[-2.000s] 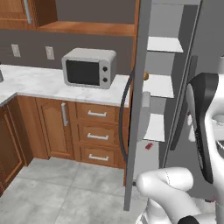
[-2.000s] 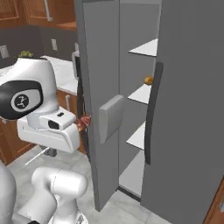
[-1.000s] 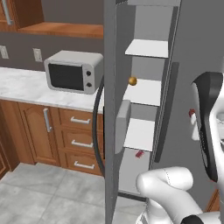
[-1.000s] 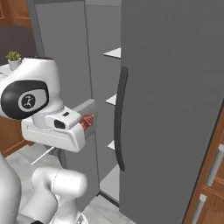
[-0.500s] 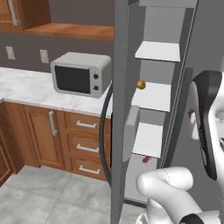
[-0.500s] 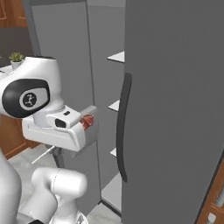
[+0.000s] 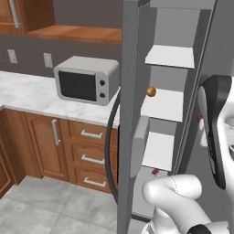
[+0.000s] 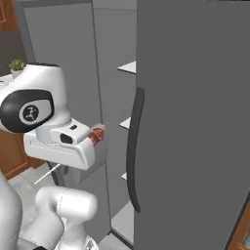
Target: Store the kebab skewer in the freezer for long-term storage. Close the freezer door after placing the cooked food.
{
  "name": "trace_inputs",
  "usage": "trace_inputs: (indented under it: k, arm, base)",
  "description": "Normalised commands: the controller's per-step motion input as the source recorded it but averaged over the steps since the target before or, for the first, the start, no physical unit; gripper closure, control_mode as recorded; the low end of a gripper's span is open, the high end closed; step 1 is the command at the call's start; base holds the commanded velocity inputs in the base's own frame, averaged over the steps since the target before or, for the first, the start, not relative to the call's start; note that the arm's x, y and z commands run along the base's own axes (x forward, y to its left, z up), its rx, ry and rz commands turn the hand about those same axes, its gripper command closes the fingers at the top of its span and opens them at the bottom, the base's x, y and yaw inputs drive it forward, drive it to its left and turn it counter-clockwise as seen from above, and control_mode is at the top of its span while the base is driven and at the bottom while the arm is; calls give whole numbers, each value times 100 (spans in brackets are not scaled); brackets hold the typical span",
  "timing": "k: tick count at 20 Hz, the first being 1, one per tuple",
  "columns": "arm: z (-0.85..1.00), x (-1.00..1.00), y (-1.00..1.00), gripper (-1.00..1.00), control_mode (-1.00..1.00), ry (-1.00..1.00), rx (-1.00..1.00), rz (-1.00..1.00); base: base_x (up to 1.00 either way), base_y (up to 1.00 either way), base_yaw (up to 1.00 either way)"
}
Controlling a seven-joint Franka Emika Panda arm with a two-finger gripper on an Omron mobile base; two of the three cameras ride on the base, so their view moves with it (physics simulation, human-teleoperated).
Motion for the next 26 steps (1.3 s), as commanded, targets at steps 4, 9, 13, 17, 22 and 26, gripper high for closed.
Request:
trace_inputs:
  k: [4,9,13,17,22,26]
  arm:
    - [0,0,0,100,100,0,0,0]
    - [0,0,0,100,100,0,0,0]
    - [0,0,0,100,100,0,0,0]
    - [0,0,0,100,100,0,0,0]
    - [0,0,0,100,100,0,0,0]
    - [0,0,0,100,100,0,0,0]
  base:
    - [52,13,0]
    - [38,20,0]
    - [36,17,0]
    - [63,27,0]
    - [53,16,0]
    - [28,1,0]
